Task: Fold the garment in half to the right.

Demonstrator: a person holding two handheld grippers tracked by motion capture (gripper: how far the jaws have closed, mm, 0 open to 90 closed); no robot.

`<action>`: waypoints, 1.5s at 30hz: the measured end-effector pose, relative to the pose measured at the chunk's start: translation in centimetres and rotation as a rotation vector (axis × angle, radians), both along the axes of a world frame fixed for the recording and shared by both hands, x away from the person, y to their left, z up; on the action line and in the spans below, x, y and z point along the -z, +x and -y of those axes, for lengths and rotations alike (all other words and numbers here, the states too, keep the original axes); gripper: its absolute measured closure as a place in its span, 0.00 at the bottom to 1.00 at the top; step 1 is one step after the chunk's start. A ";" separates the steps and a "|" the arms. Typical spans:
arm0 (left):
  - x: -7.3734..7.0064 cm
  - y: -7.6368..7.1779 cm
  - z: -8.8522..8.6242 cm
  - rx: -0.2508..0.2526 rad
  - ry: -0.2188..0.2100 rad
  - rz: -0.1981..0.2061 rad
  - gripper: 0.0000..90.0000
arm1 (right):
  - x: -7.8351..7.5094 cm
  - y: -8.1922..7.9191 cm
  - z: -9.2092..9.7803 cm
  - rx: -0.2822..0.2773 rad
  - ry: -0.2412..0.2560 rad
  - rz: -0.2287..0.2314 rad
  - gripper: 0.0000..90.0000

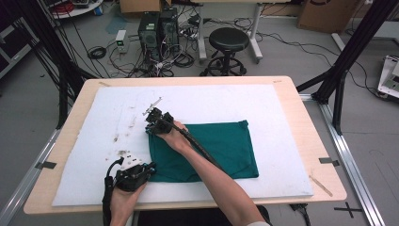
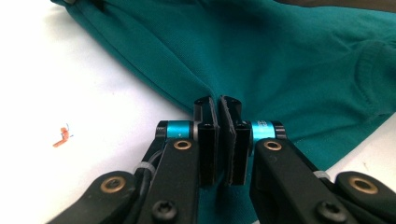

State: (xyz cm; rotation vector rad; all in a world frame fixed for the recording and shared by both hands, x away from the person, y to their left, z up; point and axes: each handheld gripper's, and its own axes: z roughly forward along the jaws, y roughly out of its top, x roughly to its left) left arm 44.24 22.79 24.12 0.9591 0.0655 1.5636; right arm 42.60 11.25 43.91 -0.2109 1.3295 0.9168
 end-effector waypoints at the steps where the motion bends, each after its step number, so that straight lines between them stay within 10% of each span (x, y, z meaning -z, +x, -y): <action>1: 0.1 -0.1 0.0 0.010 0.001 0.006 0.95 | -0.1 -0.1 0.1 -0.015 0.006 -0.010 0.93; 25: 2.1 -5.7 -3.4 0.072 -0.010 0.109 0.95 | 0.9 -5.4 0.0 -0.237 -0.019 0.008 0.93; 45: 0.8 -3.0 0.5 0.107 0.092 0.055 0.95 | 1.0 -3.3 3.5 -0.130 -0.012 0.005 0.93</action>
